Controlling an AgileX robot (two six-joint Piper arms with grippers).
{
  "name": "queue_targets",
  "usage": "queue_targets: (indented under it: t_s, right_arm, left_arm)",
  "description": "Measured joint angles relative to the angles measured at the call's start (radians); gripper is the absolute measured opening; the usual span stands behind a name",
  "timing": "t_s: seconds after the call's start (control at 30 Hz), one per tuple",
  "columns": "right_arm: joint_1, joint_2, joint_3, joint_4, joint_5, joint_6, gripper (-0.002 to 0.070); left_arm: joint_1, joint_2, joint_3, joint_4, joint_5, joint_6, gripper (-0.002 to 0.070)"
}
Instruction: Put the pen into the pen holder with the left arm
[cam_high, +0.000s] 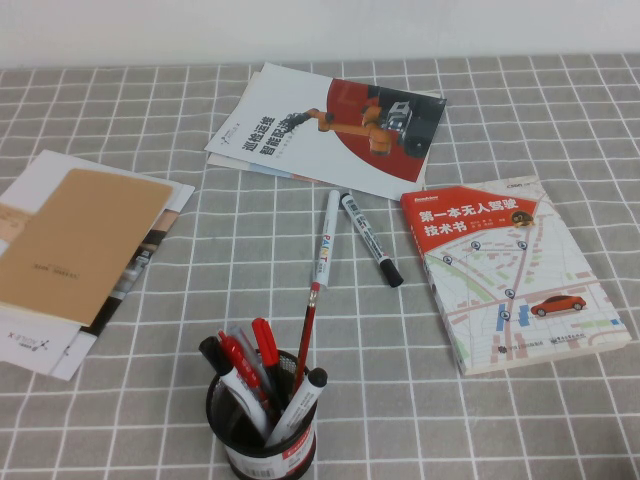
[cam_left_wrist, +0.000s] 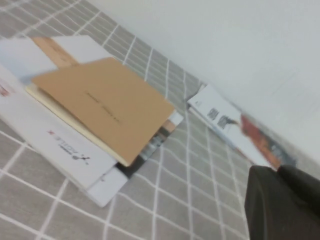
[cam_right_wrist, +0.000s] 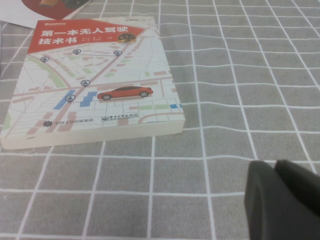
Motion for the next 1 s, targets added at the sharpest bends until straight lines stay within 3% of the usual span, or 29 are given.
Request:
queue_targets:
  t_s: [0.73,1.0]
  right_arm:
    - [0.0,0.0,0.0,0.002,0.0,0.0,-0.0015]
    - [0.0,0.0,0.0,0.002,0.0,0.0,-0.0015]
  left_arm:
    - [0.0,0.0,0.0,-0.044,-0.039,-0.015,-0.0001]
    - [0.0,0.0,-0.104,-0.056,0.102,-0.001,-0.0001]
